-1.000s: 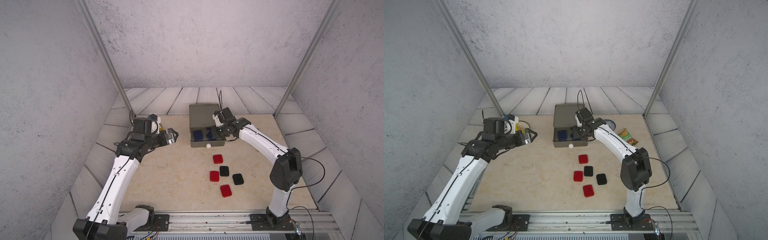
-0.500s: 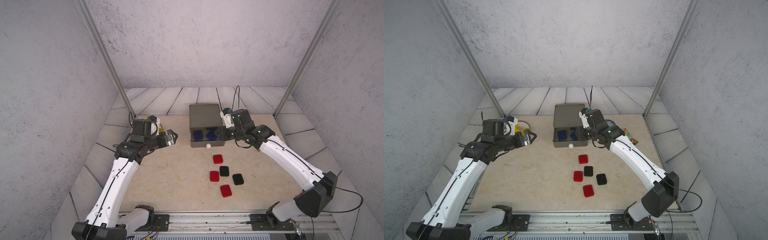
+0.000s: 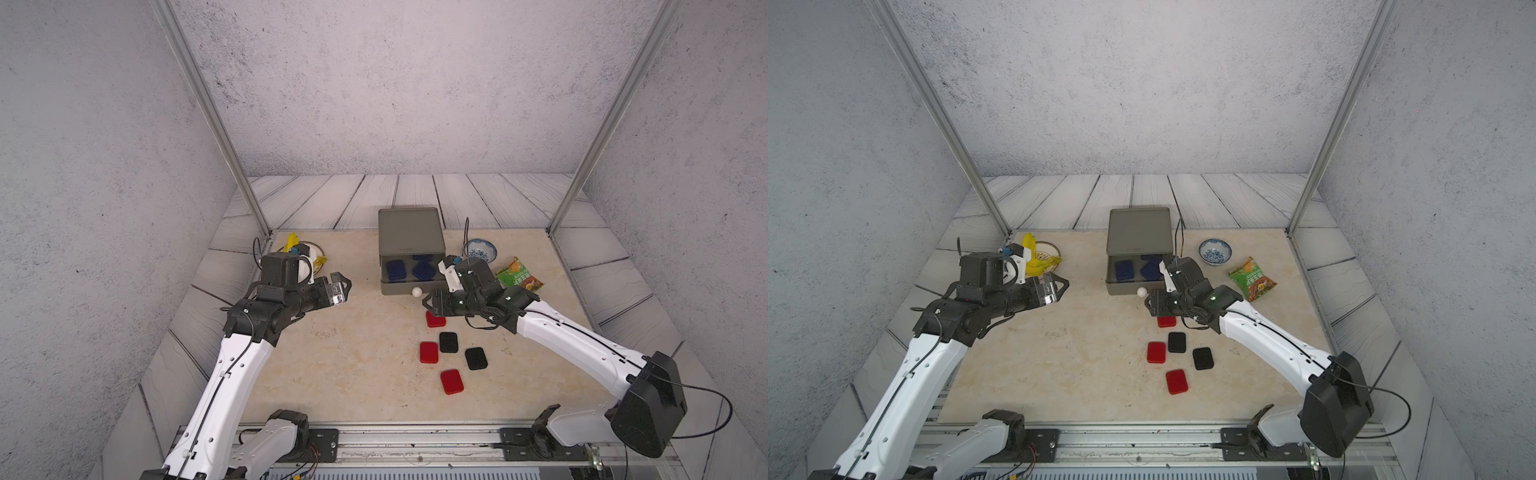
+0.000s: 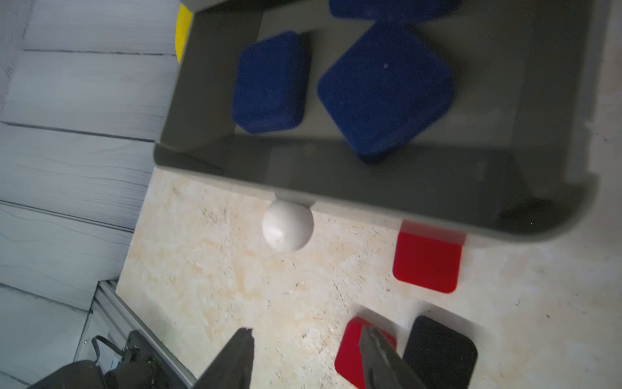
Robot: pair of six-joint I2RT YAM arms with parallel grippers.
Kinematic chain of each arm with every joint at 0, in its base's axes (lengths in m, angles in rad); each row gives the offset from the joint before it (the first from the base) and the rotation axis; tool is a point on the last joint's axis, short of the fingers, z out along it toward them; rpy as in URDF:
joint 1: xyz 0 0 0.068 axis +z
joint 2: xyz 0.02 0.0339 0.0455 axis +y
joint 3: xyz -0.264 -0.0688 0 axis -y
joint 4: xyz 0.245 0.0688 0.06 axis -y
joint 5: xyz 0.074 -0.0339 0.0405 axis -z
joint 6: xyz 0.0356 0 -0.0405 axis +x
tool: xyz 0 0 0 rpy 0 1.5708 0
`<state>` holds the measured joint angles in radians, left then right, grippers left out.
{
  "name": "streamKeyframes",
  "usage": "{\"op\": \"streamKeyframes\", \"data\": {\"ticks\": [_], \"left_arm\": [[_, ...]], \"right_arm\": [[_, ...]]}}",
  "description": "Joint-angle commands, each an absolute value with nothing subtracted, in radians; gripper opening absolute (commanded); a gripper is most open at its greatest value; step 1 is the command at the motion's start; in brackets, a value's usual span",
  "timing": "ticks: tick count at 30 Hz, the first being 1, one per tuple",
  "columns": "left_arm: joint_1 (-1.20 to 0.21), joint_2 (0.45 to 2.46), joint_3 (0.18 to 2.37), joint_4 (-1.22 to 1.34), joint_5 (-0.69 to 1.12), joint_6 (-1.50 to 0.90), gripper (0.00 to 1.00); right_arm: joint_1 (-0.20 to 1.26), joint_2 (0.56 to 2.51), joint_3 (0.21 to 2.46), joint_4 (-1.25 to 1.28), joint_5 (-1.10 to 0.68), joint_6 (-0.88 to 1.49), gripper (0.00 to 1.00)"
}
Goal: Place the brooch boxes into the drawer by color
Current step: Close the drawer in the storage box.
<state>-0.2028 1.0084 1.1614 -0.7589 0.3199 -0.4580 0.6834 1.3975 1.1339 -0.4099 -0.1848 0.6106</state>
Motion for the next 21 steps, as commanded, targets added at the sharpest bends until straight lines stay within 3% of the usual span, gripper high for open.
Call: {"op": "streamKeyframes", "data": {"ticks": [1, 10, 12, 17, 21], "left_arm": [[-0.192, 0.980, 1.145, -0.769, 0.318, -0.466, 0.98], [-0.192, 0.959, 1.135, -0.778, 0.314, -0.465, 0.98], [-0.192, 0.960, 1.134, -0.775, 0.317, -0.465, 0.98], [-0.192, 0.955, 1.123, -0.769, 0.316, -0.462, 0.98], [-0.192, 0.951, 1.116, -0.765, 0.314, -0.457, 0.98]], "right_arm": [[0.683, 1.456, 1.180, -0.321, -0.189, 0.658, 0.58], [0.682, 1.560, 1.228, -0.296, -0.161, 0.682, 0.56], [0.683, 1.561, 1.226, -0.278, -0.150, 0.687, 0.50], [0.683, 1.580, 1.251, -0.271, -0.106, 0.683, 0.22], [0.682, 1.613, 1.294, -0.274, -0.093, 0.665, 0.14]]}}
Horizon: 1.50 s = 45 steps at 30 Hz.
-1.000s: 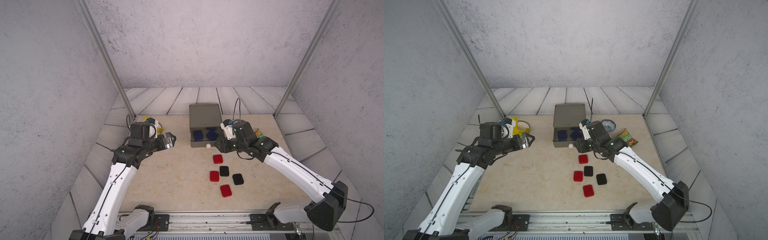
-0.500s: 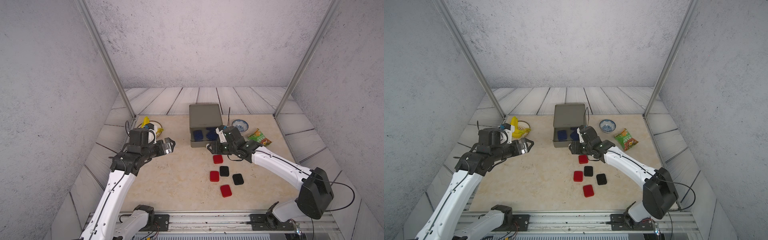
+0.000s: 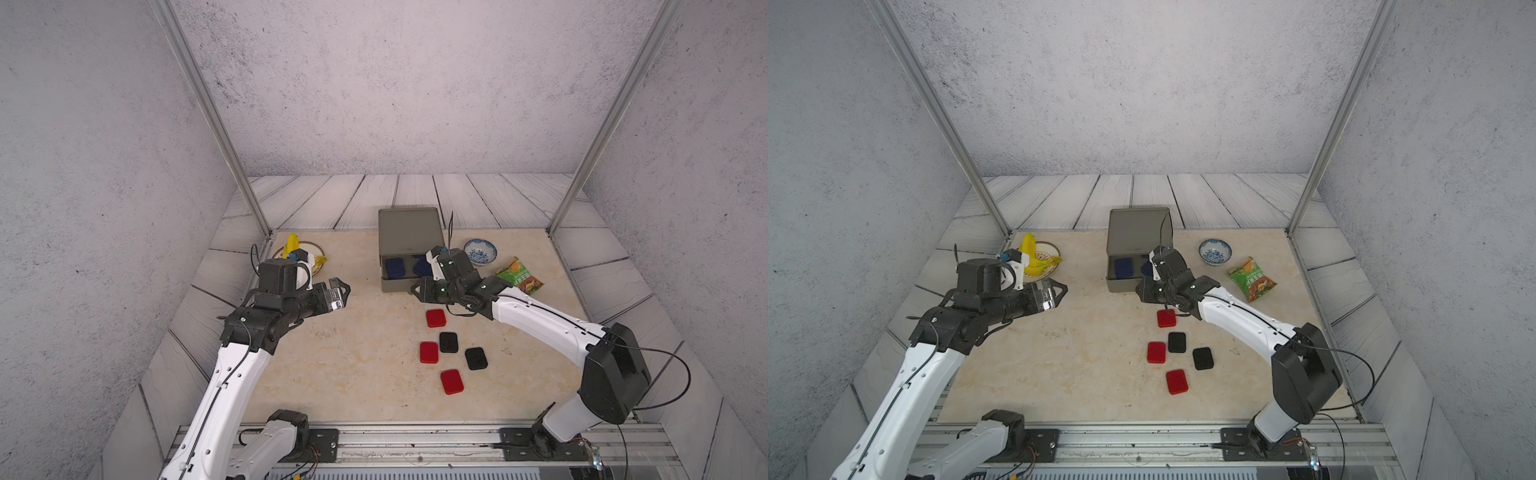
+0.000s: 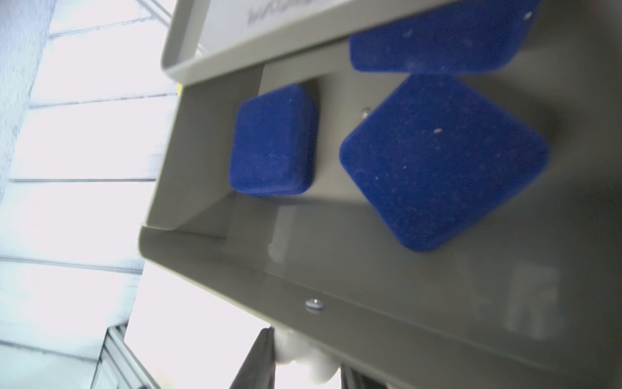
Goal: Place the brooch boxes into the drawer by color
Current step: Close the drawer in the storage box, then open the drawer in the storage box.
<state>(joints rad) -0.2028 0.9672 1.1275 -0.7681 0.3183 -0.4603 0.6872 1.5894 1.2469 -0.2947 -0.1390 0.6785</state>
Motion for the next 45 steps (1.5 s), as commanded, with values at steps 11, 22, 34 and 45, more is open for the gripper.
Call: {"op": "streamKeyframes", "data": {"ticks": [11, 22, 34, 45], "left_arm": [[-0.192, 0.980, 1.050, -0.698, 0.305, -0.465, 0.98], [-0.192, 0.976, 1.001, -0.689, 0.251, -0.443, 0.98], [-0.192, 0.976, 1.003, -0.687, 0.271, -0.446, 0.98], [-0.192, 0.960, 1.004, -0.698, 0.281, -0.450, 0.98]], "right_arm": [[0.665, 1.758, 1.439, -0.239, -0.041, 0.613, 0.15], [0.621, 1.898, 1.588, -0.238, -0.041, 0.568, 0.17], [0.618, 1.850, 1.531, -0.247, -0.094, 0.557, 0.58], [0.619, 1.667, 1.232, -0.129, -0.073, 0.552, 0.69]]}}
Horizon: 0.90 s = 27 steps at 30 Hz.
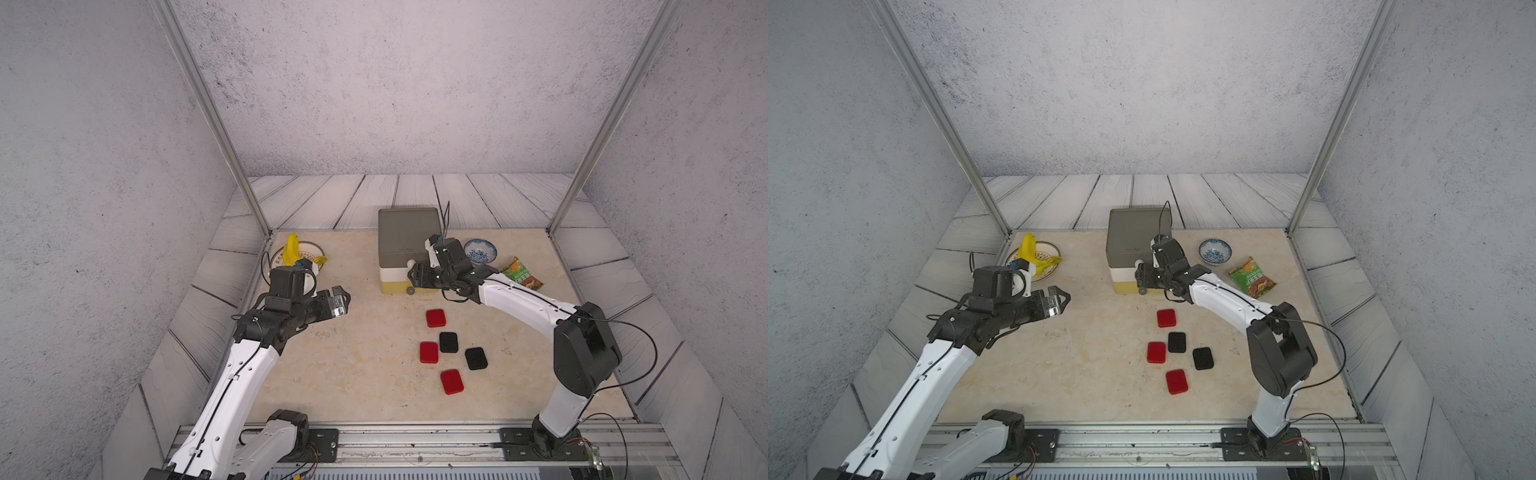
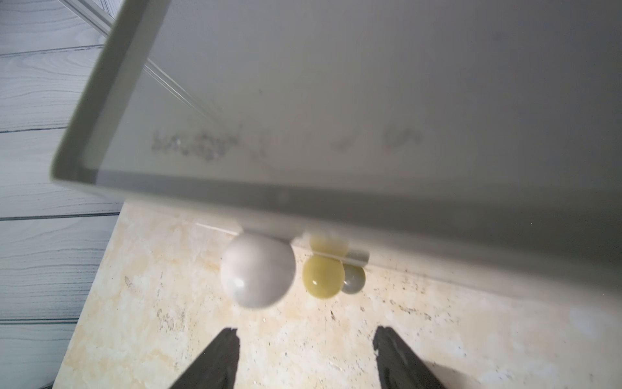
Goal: Place the brooch boxes into the drawer by color
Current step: Open the drawer in the storage box.
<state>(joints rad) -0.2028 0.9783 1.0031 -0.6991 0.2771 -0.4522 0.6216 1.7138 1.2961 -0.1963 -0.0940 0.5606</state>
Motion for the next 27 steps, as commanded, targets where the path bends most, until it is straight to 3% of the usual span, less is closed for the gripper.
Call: {"op": "streamKeyframes", "data": {"ticks": [1, 5, 10, 13, 19, 27], "left_arm": [[-0.192, 0.959, 1.002, -0.698, 0.281, -0.450, 0.98], [-0.192, 0.959, 0.991, -0.696, 0.279, -0.451, 0.98], [-0.192, 0.946, 0.969, -0.684, 0.275, -0.460, 0.98], [-0.192, 0.939, 0.963, -0.686, 0.270, -0.457, 0.98], [-0.192, 0.949, 0.966, -0.698, 0.263, -0.437, 0.98], [-0.192, 0.947, 0.945, -0.691, 0.248, -0.427, 0.98]], "right_arm": [[0.617, 1.657, 1.193, -0.087, -0.076, 0.567, 0.69], [0.597, 1.657, 1.065, 0.121, -0.167, 0.646, 0.64], [0.558, 1.721, 0.842, 0.741, -0.285, 0.887, 0.64], [0.547, 1.819, 0.815, 0.960, -0.301, 1.027, 0.64], [0.546, 1.993, 0.873, 1.220, -0.304, 1.243, 0.63], [0.547, 1.959, 0.874, 1.176, -0.295, 1.276, 0.58]]}}
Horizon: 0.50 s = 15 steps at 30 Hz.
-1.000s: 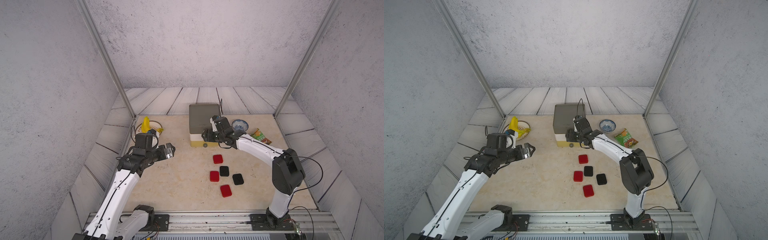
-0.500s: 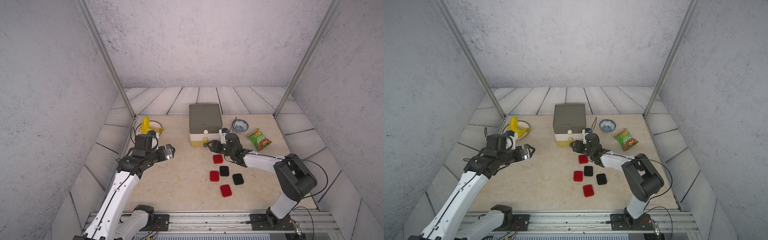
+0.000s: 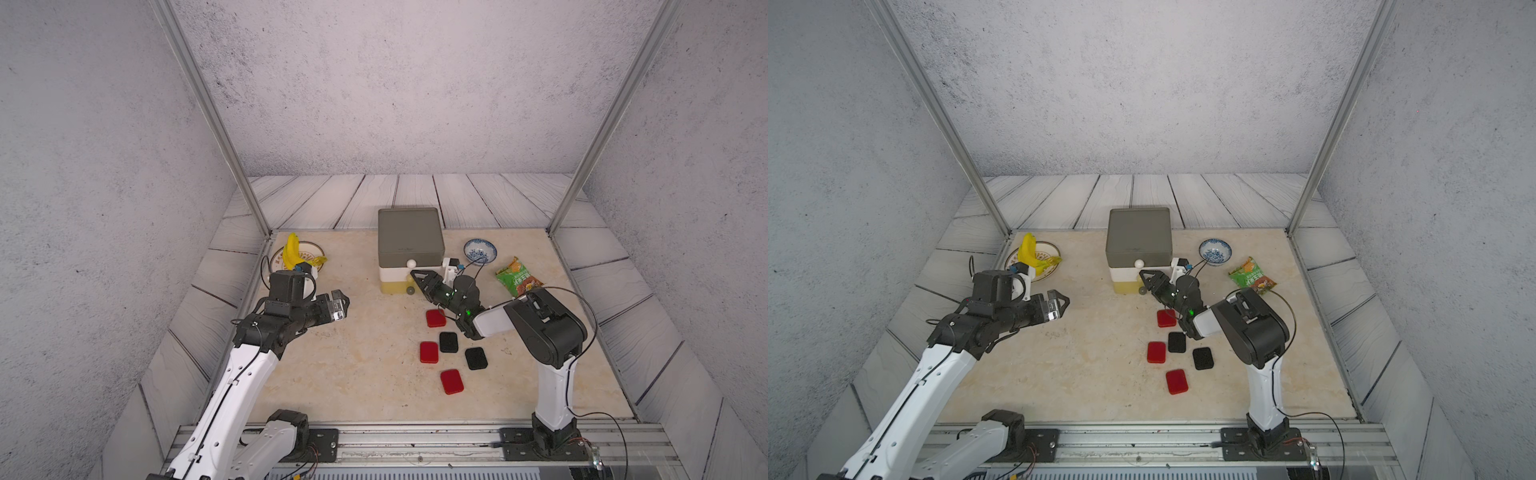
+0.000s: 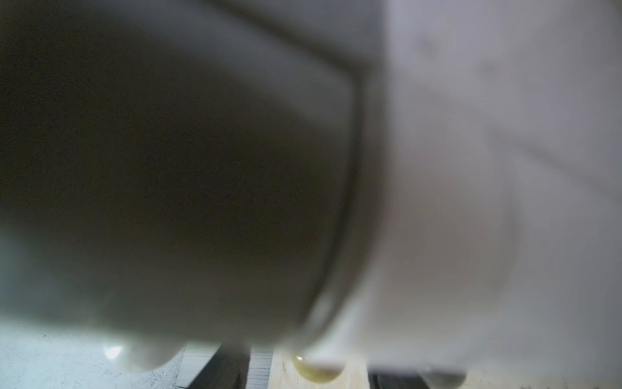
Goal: Place the brooch boxes into the drawer by color
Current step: Open the drawer in the storage box.
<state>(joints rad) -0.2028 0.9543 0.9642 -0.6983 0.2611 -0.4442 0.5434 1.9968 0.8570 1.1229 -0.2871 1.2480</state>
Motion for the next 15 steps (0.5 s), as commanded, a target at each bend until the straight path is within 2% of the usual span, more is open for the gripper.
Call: {"op": "streamKeyframes", "data": {"ticks": [1, 8, 15], "left_arm": [[-0.192, 0.948, 0.942, -0.687, 0.250, -0.429, 0.98], [-0.192, 0.956, 0.937, -0.678, 0.259, -0.430, 0.98], [-0.192, 0.949, 0.930, -0.687, 0.253, -0.422, 0.98]], "right_arm": [[0.548, 1.955, 0.874, 1.158, -0.294, 1.278, 0.57], [0.561, 1.970, 0.858, 1.136, -0.256, 1.292, 0.51], [0.584, 1.991, 0.860, 1.141, -0.220, 1.307, 0.51]]}}
